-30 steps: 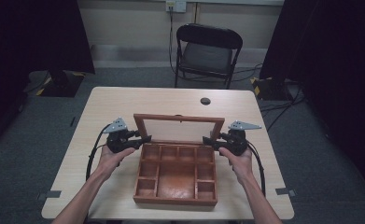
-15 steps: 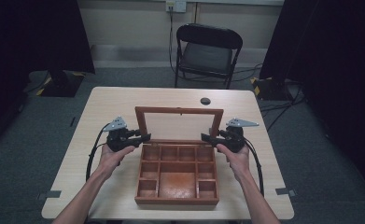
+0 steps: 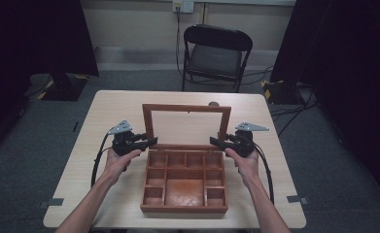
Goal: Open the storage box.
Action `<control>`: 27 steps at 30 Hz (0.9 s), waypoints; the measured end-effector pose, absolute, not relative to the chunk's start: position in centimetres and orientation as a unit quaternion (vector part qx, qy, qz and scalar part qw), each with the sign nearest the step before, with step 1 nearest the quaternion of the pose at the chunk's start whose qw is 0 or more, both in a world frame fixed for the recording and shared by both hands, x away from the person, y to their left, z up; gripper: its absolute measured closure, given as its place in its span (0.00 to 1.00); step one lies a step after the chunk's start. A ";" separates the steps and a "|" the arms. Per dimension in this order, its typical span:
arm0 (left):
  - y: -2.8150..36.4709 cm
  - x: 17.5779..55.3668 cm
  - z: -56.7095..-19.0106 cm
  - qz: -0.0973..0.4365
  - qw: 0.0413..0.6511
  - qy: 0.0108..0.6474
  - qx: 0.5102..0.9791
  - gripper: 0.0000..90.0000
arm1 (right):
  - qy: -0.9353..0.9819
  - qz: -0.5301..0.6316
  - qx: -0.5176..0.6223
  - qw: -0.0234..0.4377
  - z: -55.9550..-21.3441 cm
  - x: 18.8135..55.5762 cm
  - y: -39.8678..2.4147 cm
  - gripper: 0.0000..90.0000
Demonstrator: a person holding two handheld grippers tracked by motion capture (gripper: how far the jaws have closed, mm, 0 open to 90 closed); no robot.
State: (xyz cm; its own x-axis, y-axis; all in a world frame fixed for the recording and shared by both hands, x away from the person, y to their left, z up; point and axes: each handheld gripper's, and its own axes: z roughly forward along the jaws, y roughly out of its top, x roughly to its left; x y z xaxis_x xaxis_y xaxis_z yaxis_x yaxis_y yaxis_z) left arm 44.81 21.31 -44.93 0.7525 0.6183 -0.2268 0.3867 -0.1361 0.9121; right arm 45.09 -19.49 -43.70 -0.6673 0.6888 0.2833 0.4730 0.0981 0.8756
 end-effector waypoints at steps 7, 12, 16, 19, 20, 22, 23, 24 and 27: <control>21.3 45.4 -44.7 0.092 0.556 0.339 0.753 0.67 | 0.733 0.540 0.401 0.100 -43.8 45.3 -19.5 0.55; 21.1 45.8 -44.8 0.087 0.557 0.345 0.751 0.67 | 0.732 0.541 0.403 0.100 -44.0 45.6 -19.7 0.57; 21.1 46.0 -45.0 0.082 0.559 0.352 0.746 0.67 | 0.731 0.538 0.407 0.103 -44.1 45.7 -19.8 0.58; 21.0 46.2 -45.2 0.079 0.562 0.358 0.741 0.68 | 0.730 0.537 0.409 0.104 -44.2 45.9 -19.8 0.59; 21.0 46.2 -45.2 0.078 0.563 0.359 0.741 0.68 | 0.731 0.537 0.409 0.105 -44.2 45.9 -19.8 0.59; 21.0 46.3 -45.3 0.078 0.562 0.359 0.741 0.68 | 0.730 0.536 0.411 0.106 -44.3 46.0 -19.7 0.59; 21.0 46.4 -45.3 0.077 0.562 0.361 0.740 0.68 | 0.730 0.536 0.412 0.107 -44.3 46.0 -19.7 0.59; 21.0 46.4 -45.3 0.077 0.563 0.363 0.738 0.68 | 0.729 0.536 0.412 0.107 -44.3 46.0 -19.7 0.59; 20.9 46.6 -45.4 0.079 0.560 0.366 0.739 0.69 | 0.728 0.534 0.416 0.108 -44.4 46.2 -19.7 0.59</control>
State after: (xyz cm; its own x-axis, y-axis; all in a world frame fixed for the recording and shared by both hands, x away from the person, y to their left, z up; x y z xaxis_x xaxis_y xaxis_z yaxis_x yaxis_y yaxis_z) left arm 46.58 20.92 -45.42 0.7191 0.6295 -0.2943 0.4533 -0.1040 0.8853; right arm 46.17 -19.67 -44.44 -0.6309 0.7207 0.2873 0.4901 0.0831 0.8677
